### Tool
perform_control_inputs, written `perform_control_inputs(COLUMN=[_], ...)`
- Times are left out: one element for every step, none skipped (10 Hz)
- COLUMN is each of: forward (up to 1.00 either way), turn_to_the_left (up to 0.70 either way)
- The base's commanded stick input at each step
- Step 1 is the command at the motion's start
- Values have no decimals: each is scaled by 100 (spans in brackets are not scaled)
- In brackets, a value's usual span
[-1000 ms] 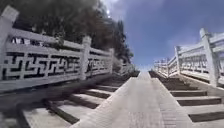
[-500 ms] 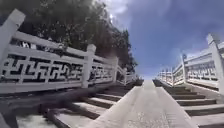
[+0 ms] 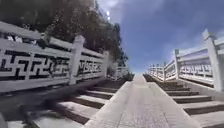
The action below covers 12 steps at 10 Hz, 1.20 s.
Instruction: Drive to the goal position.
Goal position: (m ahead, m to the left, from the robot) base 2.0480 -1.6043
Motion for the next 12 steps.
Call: perform_control_inputs(forward=[0, 0, 0, 0, 0, 0, 0, 0, 0, 0, 0, 0], turn_to_the_left=[0, 0, 0, 0, 0, 0, 0, 0, 0, -41, -41, -41])
